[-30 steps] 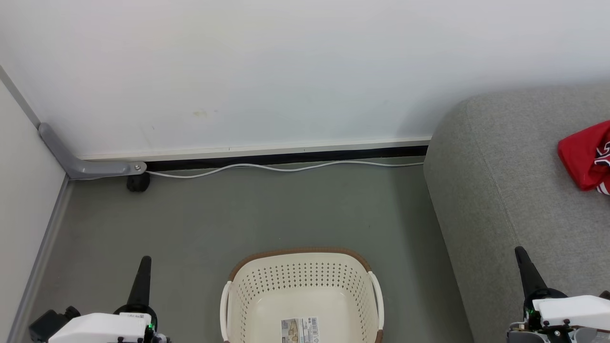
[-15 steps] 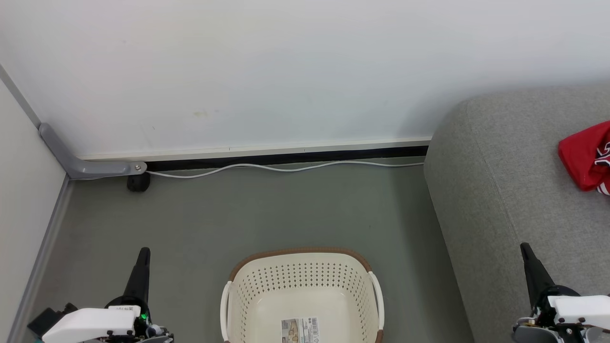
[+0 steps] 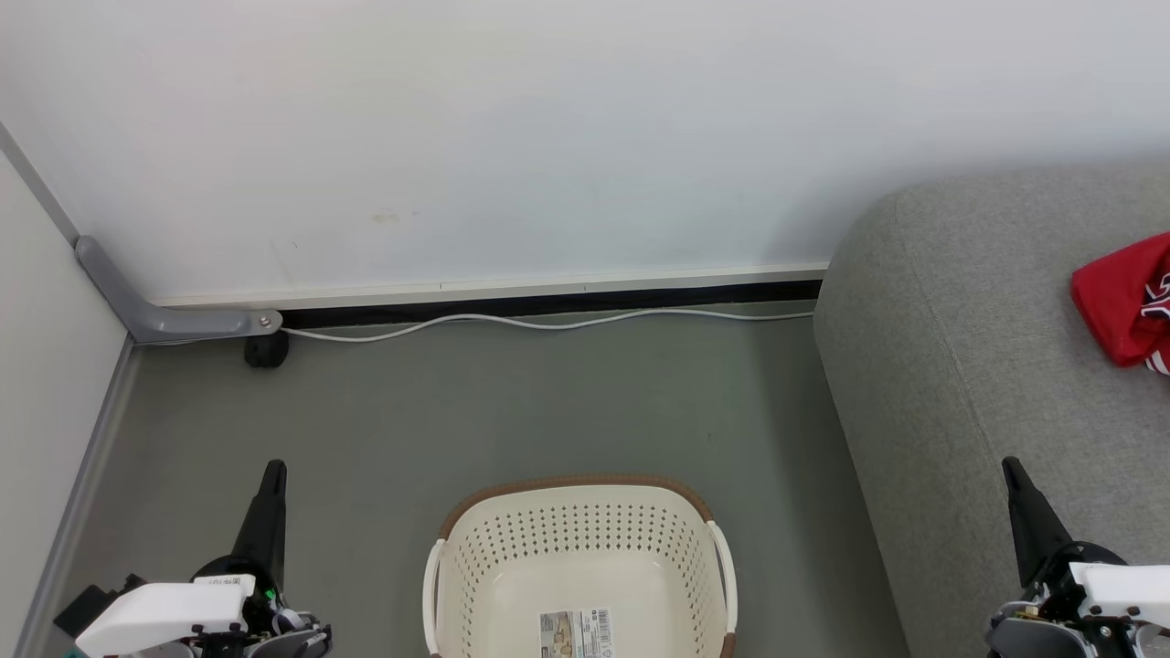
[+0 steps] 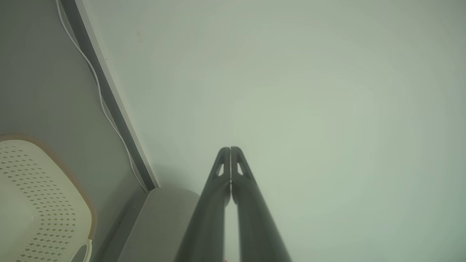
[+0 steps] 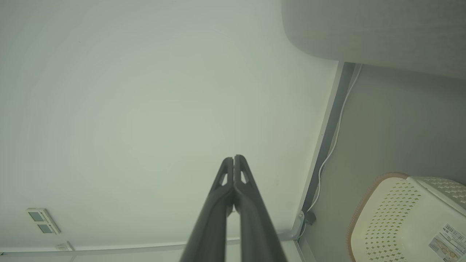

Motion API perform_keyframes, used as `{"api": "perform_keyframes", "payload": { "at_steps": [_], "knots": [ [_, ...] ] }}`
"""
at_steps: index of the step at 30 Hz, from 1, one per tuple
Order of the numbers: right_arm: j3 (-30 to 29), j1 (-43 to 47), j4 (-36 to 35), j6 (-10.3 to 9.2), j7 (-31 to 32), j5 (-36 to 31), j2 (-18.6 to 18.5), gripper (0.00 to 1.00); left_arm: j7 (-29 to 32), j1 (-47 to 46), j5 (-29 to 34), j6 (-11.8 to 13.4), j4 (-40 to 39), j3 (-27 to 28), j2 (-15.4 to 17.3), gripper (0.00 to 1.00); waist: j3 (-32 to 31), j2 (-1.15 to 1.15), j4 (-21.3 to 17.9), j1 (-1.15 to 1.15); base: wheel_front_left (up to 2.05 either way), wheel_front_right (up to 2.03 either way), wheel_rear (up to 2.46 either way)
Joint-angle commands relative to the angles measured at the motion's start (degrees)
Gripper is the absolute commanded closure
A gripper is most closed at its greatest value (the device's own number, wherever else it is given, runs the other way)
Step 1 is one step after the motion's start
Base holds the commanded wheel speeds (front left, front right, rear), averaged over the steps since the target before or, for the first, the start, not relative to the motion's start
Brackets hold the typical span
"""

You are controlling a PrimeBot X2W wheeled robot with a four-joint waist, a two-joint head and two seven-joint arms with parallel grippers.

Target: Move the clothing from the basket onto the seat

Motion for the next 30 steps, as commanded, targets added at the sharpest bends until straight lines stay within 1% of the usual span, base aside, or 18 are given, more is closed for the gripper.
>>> {"api": "perform_keyframes", "payload": {
  "at_steps": [1,30],
  "knots": [
    [0.9,-2.6,-1.8,0.09,0.4,0.7,-0.9,1.00,0.4,-3.3,-0.2,-0.2,-1.6,1.9,0.7,1.00,0.0,0.00,0.0,0.00,0.00,0.00,0.00],
    [0.9,-2.6,-1.8,0.09,0.4,0.7,-0.9,1.00,0.4,-3.3,-0.2,-0.2,-1.6,1.9,0.7,1.00,0.0,0.00,0.0,0.00,0.00,0.00,0.00]
  ]
}}
